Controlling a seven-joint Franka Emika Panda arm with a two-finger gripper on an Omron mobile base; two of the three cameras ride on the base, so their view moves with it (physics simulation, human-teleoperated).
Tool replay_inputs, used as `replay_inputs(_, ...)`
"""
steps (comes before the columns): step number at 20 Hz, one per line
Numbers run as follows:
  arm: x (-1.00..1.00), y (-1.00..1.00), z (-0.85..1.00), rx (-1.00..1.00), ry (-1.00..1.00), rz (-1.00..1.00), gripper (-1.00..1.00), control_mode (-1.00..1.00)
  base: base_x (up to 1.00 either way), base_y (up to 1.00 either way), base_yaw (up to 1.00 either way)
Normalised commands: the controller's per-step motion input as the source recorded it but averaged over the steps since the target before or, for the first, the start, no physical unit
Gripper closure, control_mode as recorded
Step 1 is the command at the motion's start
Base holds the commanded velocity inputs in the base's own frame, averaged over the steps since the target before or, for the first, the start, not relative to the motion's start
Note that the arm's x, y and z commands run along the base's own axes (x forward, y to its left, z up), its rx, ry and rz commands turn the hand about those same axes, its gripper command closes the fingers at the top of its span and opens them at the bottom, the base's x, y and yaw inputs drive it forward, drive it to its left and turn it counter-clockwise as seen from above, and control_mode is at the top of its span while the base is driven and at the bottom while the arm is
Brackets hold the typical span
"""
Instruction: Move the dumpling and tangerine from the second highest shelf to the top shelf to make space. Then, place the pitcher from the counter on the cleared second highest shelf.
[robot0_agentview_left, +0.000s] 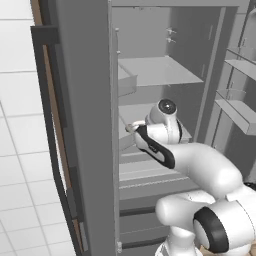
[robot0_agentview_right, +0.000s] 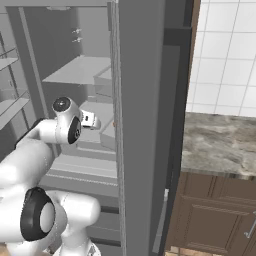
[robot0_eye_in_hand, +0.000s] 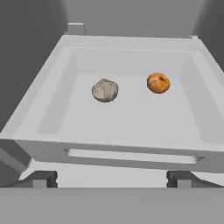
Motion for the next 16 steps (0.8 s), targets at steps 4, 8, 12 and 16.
replay_inputs(4,0.28,0.10,-0.30,0.00,0.00,0.00,-1.00,-1.00,0.00,0.00,0.00)
replay_inputs(8,0.23,0.00,-0.23,0.00,0.00,0.00,-1.00,-1.00,0.00,0.00,0.00)
replay_inputs(12,0.22,0.00,-0.20,0.00,0.00,0.00,-1.00,-1.00,0.00,0.00,0.00)
replay_inputs(16,0.30,0.00,-0.13,0.00,0.00,0.00,-1.00,-1.00,0.00,0.00,0.00)
